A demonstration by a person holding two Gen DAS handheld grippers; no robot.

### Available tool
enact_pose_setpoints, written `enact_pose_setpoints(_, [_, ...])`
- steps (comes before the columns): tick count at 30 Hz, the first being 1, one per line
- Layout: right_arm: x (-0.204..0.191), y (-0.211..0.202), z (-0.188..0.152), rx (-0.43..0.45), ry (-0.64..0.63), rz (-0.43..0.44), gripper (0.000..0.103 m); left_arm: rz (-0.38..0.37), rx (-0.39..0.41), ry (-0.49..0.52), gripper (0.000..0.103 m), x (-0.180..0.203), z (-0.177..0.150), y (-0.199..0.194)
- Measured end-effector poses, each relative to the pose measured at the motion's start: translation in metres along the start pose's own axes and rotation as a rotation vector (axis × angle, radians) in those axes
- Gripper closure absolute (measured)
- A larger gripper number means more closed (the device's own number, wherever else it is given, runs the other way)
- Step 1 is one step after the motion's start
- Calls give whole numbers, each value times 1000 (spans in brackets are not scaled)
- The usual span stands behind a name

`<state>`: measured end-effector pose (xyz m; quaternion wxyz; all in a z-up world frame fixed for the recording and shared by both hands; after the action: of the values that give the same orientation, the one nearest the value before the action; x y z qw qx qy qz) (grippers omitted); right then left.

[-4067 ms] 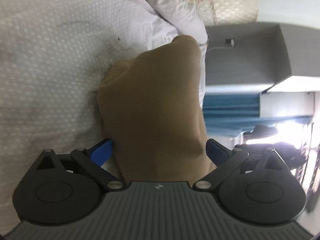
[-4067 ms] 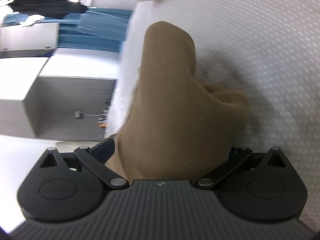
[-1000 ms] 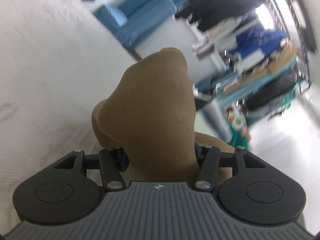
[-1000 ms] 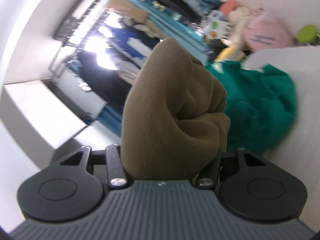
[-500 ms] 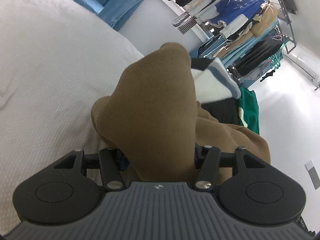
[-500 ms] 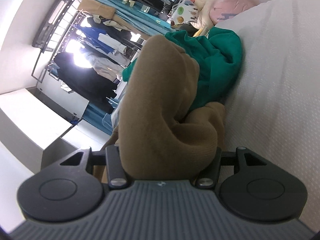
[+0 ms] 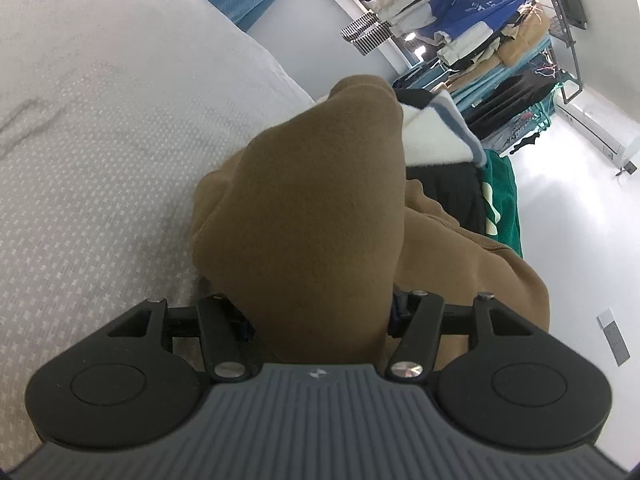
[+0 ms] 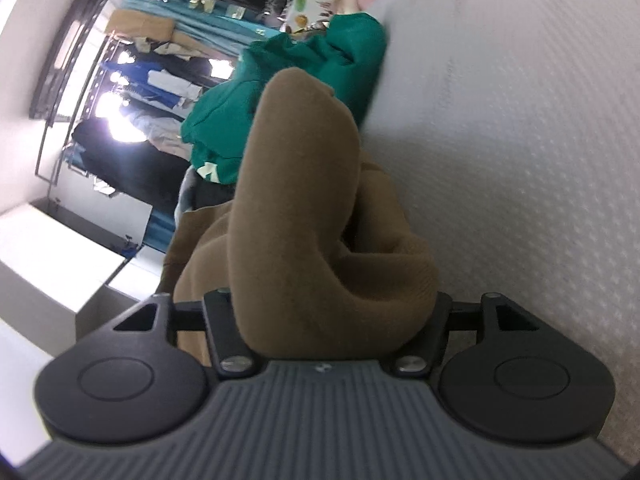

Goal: Fold large clothes
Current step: 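Lower the hoodie bundle beside the green clothes and open both grippers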

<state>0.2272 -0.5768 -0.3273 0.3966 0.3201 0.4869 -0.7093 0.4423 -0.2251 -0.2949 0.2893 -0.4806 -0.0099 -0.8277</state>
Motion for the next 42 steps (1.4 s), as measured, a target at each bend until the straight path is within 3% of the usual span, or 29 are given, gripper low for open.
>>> enact_pose_setpoints(5, [2,-5,1,-52,62,-23,35,33,-39,-39,34,1,-1,-16])
enact_pose_setpoints(14, [5,-58,1,-115,51,-157,35,145,-77,159,32,54,9,-75])
enact_pose_setpoints(18, [-7,-93,13,-46,-84,-245,35,172,-79,237,32,92,19,-97])
enact_pose_setpoints(22, [-38,-124,26,14,-161,-215,35,228,-83,314,31,136,26,-115])
enact_pose_setpoints(28, [-115,-154,28,56,-350,-139,35,191,-76,408,31,207,27,-143])
enact_pose_setpoints(35, [-196,-193,-3,127,-630,-69,35,186,-68,531,30,270,13,-174])
enact_pose_setpoints(39, [-214,-207,-26,143,-735,-73,35,167,-48,586,30,293,0,-191])
enact_pose_setpoints(42, [-218,-213,-40,156,-780,-87,35,193,-40,634,30,301,-11,-200])
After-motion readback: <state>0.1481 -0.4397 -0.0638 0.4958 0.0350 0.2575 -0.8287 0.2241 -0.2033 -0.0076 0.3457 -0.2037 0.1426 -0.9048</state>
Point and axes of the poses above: each gripper's, at about its wrist camera, not at the fingertips, and y roughly the way its jaws point, x to its right, z to its top, the point moved 9 cm from there along y, roughly the way its jaws point, and after that the axes turned 11 degrees about -z, right-handed, at the moved point
